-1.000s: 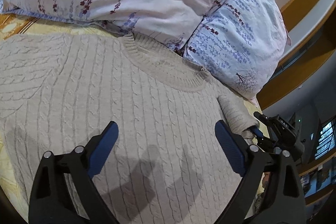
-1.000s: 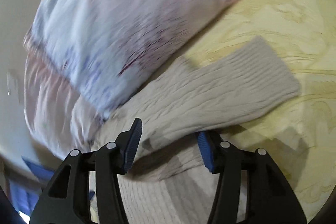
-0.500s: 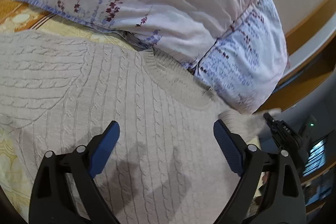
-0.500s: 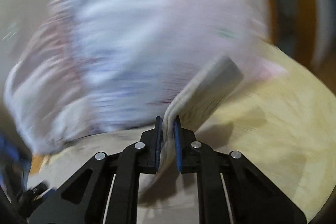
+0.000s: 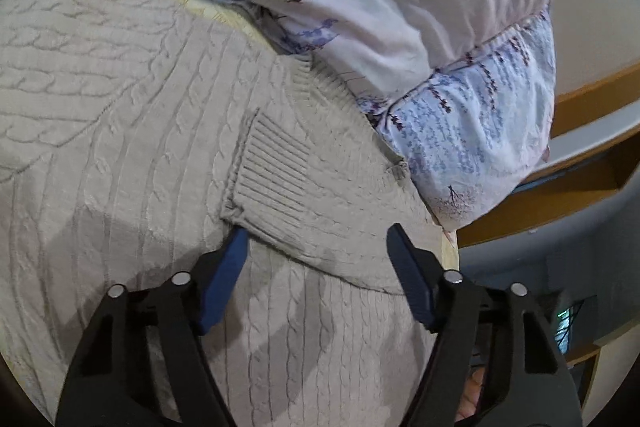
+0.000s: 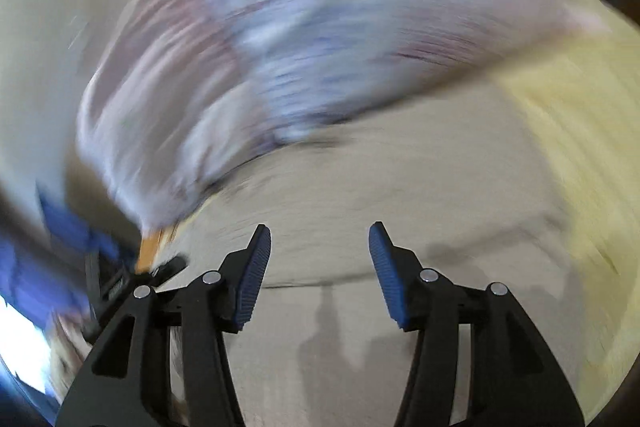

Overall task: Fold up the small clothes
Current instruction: 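Fold the held sleeve across the sweater body with the right gripper, then release, then grasp the other sleeve with the left gripper and fold it across the body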

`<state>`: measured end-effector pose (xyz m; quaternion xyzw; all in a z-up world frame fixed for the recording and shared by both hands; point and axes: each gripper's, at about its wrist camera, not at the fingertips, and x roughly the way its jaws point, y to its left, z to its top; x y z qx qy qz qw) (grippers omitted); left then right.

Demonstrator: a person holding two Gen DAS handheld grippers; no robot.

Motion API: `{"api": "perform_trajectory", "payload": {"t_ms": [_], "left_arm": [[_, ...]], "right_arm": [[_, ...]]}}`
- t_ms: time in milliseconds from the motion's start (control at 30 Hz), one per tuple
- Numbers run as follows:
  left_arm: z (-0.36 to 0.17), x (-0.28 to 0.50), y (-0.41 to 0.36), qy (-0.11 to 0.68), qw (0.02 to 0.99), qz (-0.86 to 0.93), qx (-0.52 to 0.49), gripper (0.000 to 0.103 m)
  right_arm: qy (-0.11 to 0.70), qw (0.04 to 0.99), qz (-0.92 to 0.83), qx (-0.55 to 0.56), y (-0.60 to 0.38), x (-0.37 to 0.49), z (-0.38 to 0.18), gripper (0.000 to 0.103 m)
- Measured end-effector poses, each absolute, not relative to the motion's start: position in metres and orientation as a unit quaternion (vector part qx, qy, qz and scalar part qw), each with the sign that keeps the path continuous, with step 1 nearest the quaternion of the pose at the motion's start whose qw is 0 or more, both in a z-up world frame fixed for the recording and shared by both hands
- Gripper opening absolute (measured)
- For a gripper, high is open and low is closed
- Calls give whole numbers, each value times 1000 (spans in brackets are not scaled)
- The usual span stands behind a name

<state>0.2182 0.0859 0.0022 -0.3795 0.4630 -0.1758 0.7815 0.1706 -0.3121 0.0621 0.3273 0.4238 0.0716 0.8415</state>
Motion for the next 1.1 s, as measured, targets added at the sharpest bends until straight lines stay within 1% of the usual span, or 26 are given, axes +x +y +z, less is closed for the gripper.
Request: {"api": "perform_trajectory", "payload": {"t_ms": [33, 67, 133, 167, 267, 333, 367, 400, 433, 467, 500, 600, 700, 767, 833, 867, 900, 933, 967, 1000, 1033, 1100], "left_arm": [[0, 219, 86, 465, 779, -173, -384, 62], [-1, 221, 87, 466, 776, -171, -389, 61], [-5, 223, 88, 468, 774, -162, -396, 54], [-5, 224, 89, 467, 774, -159, -397, 53], [-8, 227, 92, 469, 775, -151, -397, 43], [-10, 230, 94, 470, 777, -143, -392, 34], [-11, 231, 94, 471, 779, -140, -389, 22], [-11, 234, 92, 472, 782, -142, -381, 11], [-10, 237, 91, 471, 787, -145, -371, 9], [-8, 238, 90, 468, 792, -145, -364, 9], [-3, 239, 89, 460, 802, -147, -351, 8], [6, 238, 89, 446, 826, -137, -315, 8], [0, 236, 90, 463, 824, -120, -304, 8], [-5, 234, 89, 472, 824, -109, -293, 9], [-3, 233, 88, 472, 831, -104, -276, 12], [0, 232, 88, 472, 835, -99, -264, 13], [3, 229, 90, 471, 838, -95, -259, 21], [9, 224, 95, 466, 842, -91, -256, 35], [13, 219, 100, 462, 844, -93, -258, 43], [20, 210, 111, 453, 847, -93, -262, 56], [26, 200, 126, 442, 851, -90, -268, 59], [37, 180, 156, 425, 858, -76, -278, 60]], "right_arm": [[434, 826, 53, 357, -328, 165, 52, 54], [443, 810, 38, 381, -340, 161, 41, 53], [455, 792, 21, 407, -350, 159, 23, 51], [456, 787, 14, 415, -354, 156, 19, 49], [440, 781, 6, 443, -361, 156, 10, 48], [423, 786, -10, 452, -365, 160, 8, 45], [410, 789, -22, 457, -368, 162, 7, 39], [398, 793, -32, 459, -369, 163, 6, 24], [387, 796, -38, 463, -371, 162, 4, 15], [374, 796, -39, 474, -372, 160, 2, 10], [367, 795, -37, 483, -377, 156, 0, 9], [362, 800, -51, 476, -377, 146, -2, 8], [381, 800, -64, 460, -376, 145, -9, 8], [389, 812, -75, 429, -370, 149, -4, 8], [399, 822, -86, 397, -364, 149, 2, 13], [402, 826, -90, 386, -361, 149, 5, 21], [404, 828, -90, 378, -360, 147, 7, 33], [404, 831, -88, 373, -358, 145, 9, 40], [401, 834, -86, 368, -356, 142, 12, 51], [399, 839, -85, 361, -353, 139, 16, 57], [396, 843, -84, 354, -351, 136, 19, 58], [392, 853, -81, 334, -346, 132, 25, 63]]}}
